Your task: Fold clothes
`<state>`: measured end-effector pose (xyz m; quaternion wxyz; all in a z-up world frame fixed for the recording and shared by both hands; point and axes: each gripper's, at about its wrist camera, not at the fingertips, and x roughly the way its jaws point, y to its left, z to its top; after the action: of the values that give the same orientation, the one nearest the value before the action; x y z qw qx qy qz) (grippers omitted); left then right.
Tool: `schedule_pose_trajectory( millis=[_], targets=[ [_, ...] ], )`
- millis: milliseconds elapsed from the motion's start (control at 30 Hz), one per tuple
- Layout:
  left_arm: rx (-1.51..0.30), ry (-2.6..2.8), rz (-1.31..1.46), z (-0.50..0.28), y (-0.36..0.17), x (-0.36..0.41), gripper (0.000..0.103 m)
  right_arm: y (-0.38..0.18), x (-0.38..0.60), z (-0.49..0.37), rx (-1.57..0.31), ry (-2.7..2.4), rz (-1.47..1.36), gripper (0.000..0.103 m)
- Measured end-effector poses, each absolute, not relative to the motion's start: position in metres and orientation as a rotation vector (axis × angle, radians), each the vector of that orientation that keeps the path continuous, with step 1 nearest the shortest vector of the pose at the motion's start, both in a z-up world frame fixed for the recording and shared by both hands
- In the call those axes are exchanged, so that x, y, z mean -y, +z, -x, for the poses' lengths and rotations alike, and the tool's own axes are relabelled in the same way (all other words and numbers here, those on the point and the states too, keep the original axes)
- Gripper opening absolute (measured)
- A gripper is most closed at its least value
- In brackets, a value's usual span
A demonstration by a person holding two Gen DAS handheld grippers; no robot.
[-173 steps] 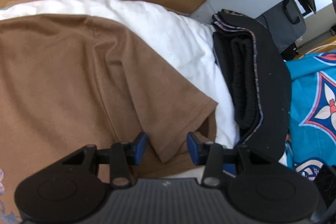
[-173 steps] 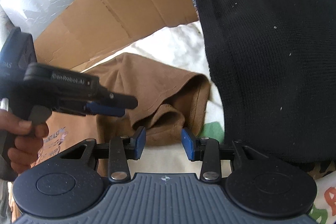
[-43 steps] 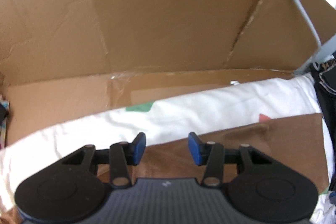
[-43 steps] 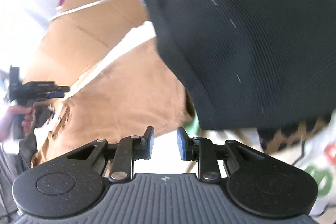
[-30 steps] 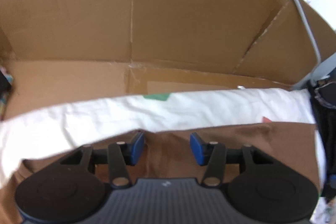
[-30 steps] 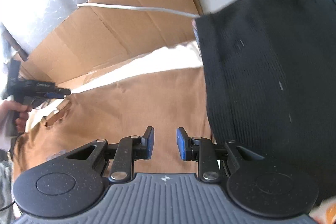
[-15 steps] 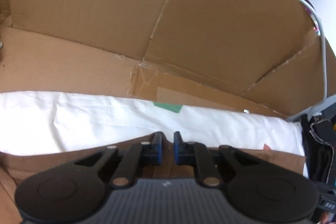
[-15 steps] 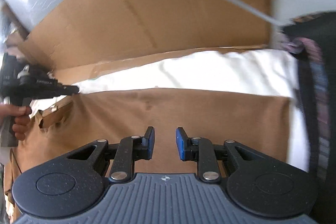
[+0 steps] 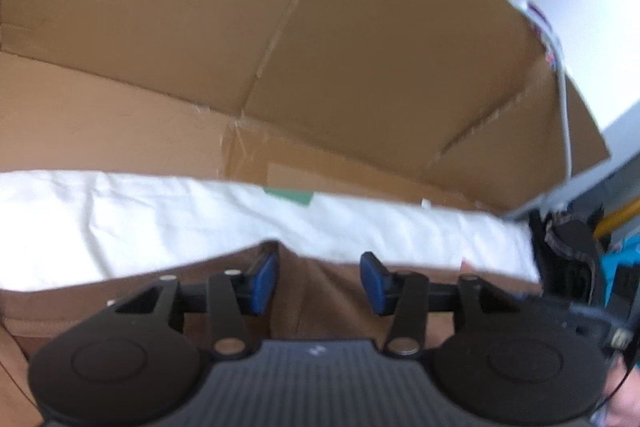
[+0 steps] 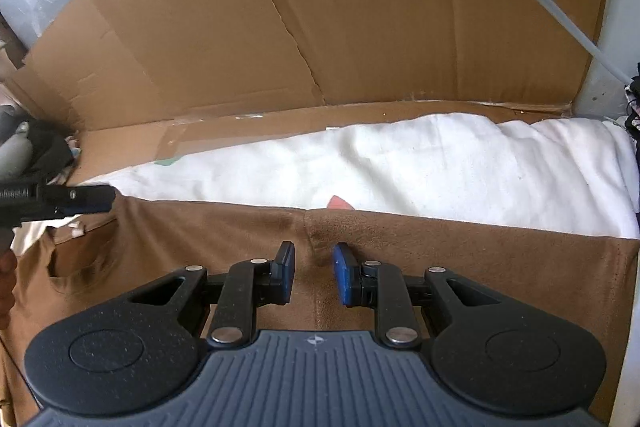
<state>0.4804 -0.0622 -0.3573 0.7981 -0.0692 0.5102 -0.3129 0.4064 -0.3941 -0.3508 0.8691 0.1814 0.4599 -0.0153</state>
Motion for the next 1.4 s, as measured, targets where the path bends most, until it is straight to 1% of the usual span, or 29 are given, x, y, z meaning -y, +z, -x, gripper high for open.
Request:
schedule_pose_trajectory(
  millis=[67,100,133,167,233,367,500,600,633,667,700,733,767,900,967,1100,1233,1400],
  targets=[
    [-1.107,-0.668,0.171,-0.482,-0.366,0.061,0.047,-0.355,0.394,-0.409,-0.966,-0.042,-0.376,0.025],
    [-1.106,-0.662,0.185,-0.483,-0.371,0.06,0.043,-0.357,0.394,-0.41,-0.966,-0.046,-0.372,0.024],
    [-1.096,-0.657,0.187,-0.484,-0.374,0.06,0.025,-0.358,0.395,-0.411,-0.965,-0.051,-0.369,0.023],
    [-1.091,-0.655,0.184,-0.485,-0.376,0.058,0.011,-0.359,0.396,-0.413,-0.963,-0.058,-0.37,0.019],
    [-1.082,-0.658,0.171,-0.486,-0.378,0.057,0.008,-0.361,0.399,-0.417,-0.958,-0.072,-0.372,0.014],
    [-1.061,-0.672,0.098,-0.485,-0.371,0.059,0.005,-0.365,0.402,-0.426,-0.953,-0.083,-0.369,0.013],
    [-1.069,-0.658,0.039,-0.489,-0.369,0.066,0.005,-0.365,0.398,-0.435,-0.951,-0.101,-0.338,0.013],
    [-1.06,-0.629,0.011,-0.487,-0.365,0.069,0.009,-0.365,0.403,-0.441,-0.945,-0.125,-0.372,0.013],
    [-1.05,-0.617,0.006,-0.486,-0.363,0.069,0.013,-0.364,0.405,-0.443,-0.945,-0.13,-0.382,0.013],
    [-1.041,-0.605,0.001,-0.485,-0.36,0.069,0.023,-0.361,0.406,-0.444,-0.944,-0.13,-0.374,0.014],
    [-1.032,-0.592,-0.004,-0.484,-0.358,0.068,0.028,-0.358,0.407,-0.445,-0.94,-0.13,-0.362,0.014],
    [-1.023,-0.58,-0.009,-0.483,-0.355,0.068,0.039,-0.355,0.409,-0.444,-0.925,-0.134,-0.344,0.015],
    [-1.011,-0.56,-0.012,-0.482,-0.352,0.067,0.045,-0.35,0.413,-0.441,-0.912,-0.141,-0.335,0.014],
    [-0.988,-0.559,-0.045,-0.478,-0.335,0.072,0.044,-0.334,0.433,-0.428,-0.92,-0.102,-0.37,0.014],
    [-0.966,-0.595,-0.074,-0.469,-0.324,0.081,0.044,-0.318,0.435,-0.416,-0.897,-0.081,-0.306,0.015],
    [-0.952,-0.681,-0.117,-0.449,-0.311,0.106,0.043,-0.295,0.444,-0.389,-0.877,-0.047,-0.276,0.015],
    [-0.979,-0.775,-0.131,-0.427,-0.313,0.135,0.041,-0.291,0.448,-0.361,-0.875,-0.047,-0.217,0.015],
    [-0.986,-0.897,-0.213,-0.391,-0.323,0.173,0.041,-0.297,0.449,-0.32,-0.875,-0.051,-0.163,0.016]
  ],
)
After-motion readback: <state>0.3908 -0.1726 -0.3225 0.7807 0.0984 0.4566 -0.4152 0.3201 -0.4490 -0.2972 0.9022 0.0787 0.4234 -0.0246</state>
